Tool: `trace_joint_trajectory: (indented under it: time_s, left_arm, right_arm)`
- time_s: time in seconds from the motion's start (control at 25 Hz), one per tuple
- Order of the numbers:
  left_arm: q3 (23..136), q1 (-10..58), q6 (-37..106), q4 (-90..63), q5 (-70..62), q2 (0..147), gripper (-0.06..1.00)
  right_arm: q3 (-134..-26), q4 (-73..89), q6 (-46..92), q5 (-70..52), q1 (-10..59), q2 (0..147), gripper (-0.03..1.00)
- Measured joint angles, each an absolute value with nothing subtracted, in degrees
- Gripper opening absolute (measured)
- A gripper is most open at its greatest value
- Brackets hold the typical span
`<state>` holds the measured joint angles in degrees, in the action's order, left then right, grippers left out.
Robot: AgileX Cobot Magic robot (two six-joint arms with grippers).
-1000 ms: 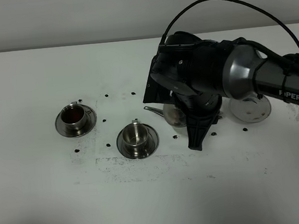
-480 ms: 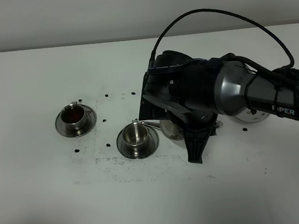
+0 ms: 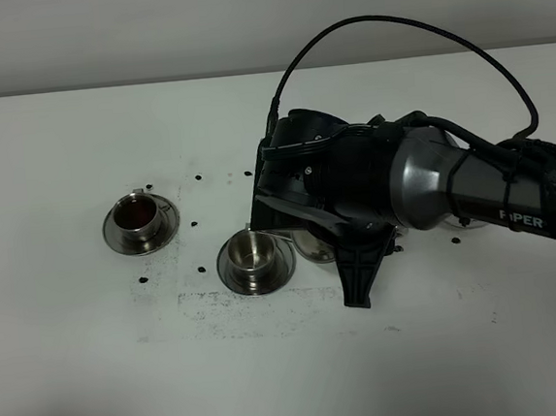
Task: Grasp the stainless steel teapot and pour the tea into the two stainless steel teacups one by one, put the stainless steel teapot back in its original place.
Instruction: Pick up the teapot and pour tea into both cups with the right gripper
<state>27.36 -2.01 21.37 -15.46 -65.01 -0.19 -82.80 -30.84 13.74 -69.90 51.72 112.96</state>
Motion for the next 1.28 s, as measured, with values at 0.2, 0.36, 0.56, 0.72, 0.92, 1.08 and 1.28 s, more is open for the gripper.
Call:
trace_joint_trajectory:
  time_s: [0.2,0.36,0.56,0.72,0.92,1.08,1.28]
  left_arm:
    - [27.4,-2.0,21.4,-15.5,-65.0,-0.2,0.52]
    - [27.4,-2.0,21.4,-15.5,-65.0,-0.2,0.52]
    - [27.4,-2.0,21.4,-15.5,-65.2,-0.2,0.52]
    - [27.4,-2.0,21.4,-15.5,-65.2,-0.2,0.52]
    - [27.4,-2.0,21.4,-15.5,-65.2,-0.2,0.52]
    - [27.4,-2.0,21.4,-15.5,-65.2,-0.2,0.52]
    - [27.4,-2.0,21.4,-15.5,-65.2,-0.2,0.52]
  right_arm:
    - [-82.8,-32.8,13.7,-69.9,51.8,113.0,0.17]
    - [-82.8,-33.6,13.9,-69.9,51.9,113.3,0.17]
    - [-82.7,-34.3,14.0,-69.9,52.8,113.3,0.17]
    - [-82.7,-34.7,14.0,-69.9,53.0,113.3,0.17]
    - [-82.7,-35.8,14.1,-69.9,53.2,113.3,0.17]
    - [-82.7,-36.7,14.1,-69.9,54.0,113.3,0.17]
    - [-82.7,-36.9,14.1,-69.9,54.1,114.4,0.17]
